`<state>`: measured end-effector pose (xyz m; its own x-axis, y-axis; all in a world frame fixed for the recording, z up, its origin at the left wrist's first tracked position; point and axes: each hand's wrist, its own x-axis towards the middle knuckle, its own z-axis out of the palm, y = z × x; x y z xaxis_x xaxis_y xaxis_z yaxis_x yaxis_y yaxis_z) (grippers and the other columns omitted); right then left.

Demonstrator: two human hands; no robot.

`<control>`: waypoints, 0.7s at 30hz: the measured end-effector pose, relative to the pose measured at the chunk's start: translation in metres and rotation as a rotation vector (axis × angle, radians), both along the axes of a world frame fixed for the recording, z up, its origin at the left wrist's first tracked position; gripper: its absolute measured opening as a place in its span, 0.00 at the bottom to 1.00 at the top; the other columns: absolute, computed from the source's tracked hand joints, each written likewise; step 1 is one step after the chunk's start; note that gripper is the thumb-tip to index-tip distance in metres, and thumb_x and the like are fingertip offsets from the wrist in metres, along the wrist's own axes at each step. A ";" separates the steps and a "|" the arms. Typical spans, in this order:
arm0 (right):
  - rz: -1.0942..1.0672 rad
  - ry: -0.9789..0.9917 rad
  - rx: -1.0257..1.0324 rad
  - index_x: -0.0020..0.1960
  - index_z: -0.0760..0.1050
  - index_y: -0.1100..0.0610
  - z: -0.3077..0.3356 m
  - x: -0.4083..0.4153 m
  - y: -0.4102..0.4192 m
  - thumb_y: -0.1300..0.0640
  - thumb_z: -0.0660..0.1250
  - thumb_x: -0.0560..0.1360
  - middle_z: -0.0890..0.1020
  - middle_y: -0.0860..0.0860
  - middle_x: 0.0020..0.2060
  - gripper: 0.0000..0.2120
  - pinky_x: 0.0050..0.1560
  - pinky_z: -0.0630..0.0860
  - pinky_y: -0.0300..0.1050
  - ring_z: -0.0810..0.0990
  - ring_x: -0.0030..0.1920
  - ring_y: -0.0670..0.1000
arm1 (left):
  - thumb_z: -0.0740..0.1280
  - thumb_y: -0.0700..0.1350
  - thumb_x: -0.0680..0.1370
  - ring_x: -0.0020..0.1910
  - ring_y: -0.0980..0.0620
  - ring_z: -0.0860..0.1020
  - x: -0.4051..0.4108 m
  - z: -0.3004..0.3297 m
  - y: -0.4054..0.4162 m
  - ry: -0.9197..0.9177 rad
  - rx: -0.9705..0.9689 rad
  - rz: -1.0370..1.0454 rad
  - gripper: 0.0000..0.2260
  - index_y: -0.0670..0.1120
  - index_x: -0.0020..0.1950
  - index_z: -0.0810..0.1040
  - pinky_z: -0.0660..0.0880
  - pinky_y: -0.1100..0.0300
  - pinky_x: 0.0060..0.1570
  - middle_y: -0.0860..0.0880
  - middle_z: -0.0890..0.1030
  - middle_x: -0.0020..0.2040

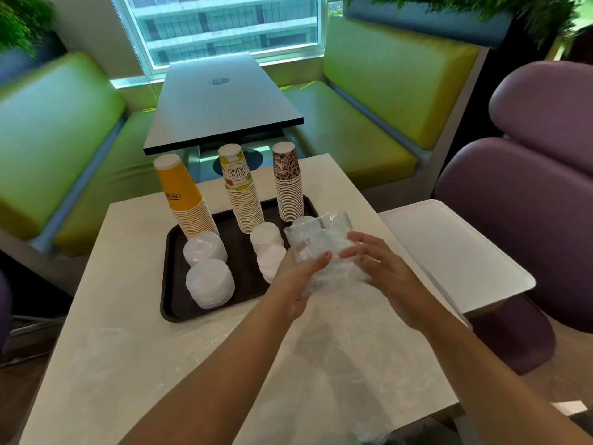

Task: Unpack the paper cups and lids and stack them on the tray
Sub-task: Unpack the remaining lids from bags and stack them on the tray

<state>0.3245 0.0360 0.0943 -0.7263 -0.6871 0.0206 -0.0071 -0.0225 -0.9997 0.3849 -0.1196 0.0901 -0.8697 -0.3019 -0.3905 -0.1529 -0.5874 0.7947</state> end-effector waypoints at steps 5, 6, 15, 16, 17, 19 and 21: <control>-0.195 -0.083 0.098 0.69 0.61 0.44 -0.006 -0.003 -0.003 0.40 0.70 0.62 0.71 0.47 0.62 0.38 0.54 0.80 0.49 0.77 0.57 0.50 | 0.73 0.34 0.70 0.59 0.45 0.78 0.003 -0.011 -0.004 0.075 -0.315 -0.169 0.28 0.45 0.68 0.71 0.77 0.49 0.57 0.43 0.78 0.61; -0.175 -0.072 0.134 0.70 0.61 0.44 -0.009 -0.003 -0.003 0.38 0.71 0.60 0.72 0.48 0.63 0.41 0.58 0.78 0.53 0.76 0.60 0.52 | 0.74 0.34 0.69 0.61 0.46 0.77 0.001 -0.013 -0.002 0.061 -0.359 -0.211 0.30 0.46 0.69 0.69 0.75 0.48 0.60 0.44 0.78 0.62; -0.316 -0.073 0.126 0.64 0.73 0.54 -0.026 0.001 -0.005 0.52 0.73 0.70 0.82 0.52 0.53 0.24 0.54 0.80 0.55 0.82 0.52 0.52 | 0.68 0.56 0.71 0.58 0.45 0.80 -0.009 -0.017 0.015 0.007 -0.218 -0.255 0.27 0.42 0.65 0.74 0.74 0.47 0.61 0.43 0.81 0.58; -0.318 -0.076 0.127 0.64 0.73 0.55 -0.027 0.002 -0.005 0.52 0.73 0.70 0.82 0.52 0.53 0.24 0.54 0.80 0.55 0.82 0.52 0.52 | 0.68 0.55 0.72 0.57 0.44 0.80 -0.010 -0.019 0.018 0.003 -0.233 -0.215 0.25 0.42 0.64 0.74 0.75 0.47 0.61 0.43 0.81 0.57; -0.326 -0.077 0.125 0.64 0.73 0.55 -0.029 0.003 -0.006 0.52 0.73 0.71 0.82 0.52 0.53 0.23 0.55 0.79 0.55 0.82 0.52 0.52 | 0.67 0.53 0.74 0.56 0.44 0.80 -0.012 -0.022 0.020 0.002 -0.253 -0.184 0.23 0.42 0.64 0.74 0.75 0.46 0.60 0.42 0.82 0.57; -0.351 -0.079 0.118 0.62 0.75 0.56 -0.031 0.003 -0.005 0.53 0.72 0.72 0.83 0.52 0.51 0.20 0.53 0.80 0.53 0.82 0.51 0.52 | 0.65 0.48 0.78 0.55 0.43 0.80 -0.015 -0.028 0.024 -0.006 -0.310 -0.149 0.18 0.40 0.64 0.74 0.77 0.46 0.58 0.41 0.82 0.56; -0.378 -0.080 0.109 0.60 0.76 0.55 -0.032 0.003 -0.004 0.55 0.72 0.72 0.83 0.52 0.49 0.17 0.50 0.81 0.49 0.83 0.49 0.51 | 0.64 0.47 0.79 0.54 0.42 0.81 -0.017 -0.029 0.027 -0.010 -0.360 -0.148 0.16 0.39 0.63 0.75 0.78 0.48 0.55 0.40 0.82 0.55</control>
<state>0.3270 0.0319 0.0622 -0.9246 -0.3661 -0.1049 0.0837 0.0732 -0.9938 0.3680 -0.0923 0.0607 -0.9107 -0.2930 -0.2913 -0.2240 -0.2421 0.9440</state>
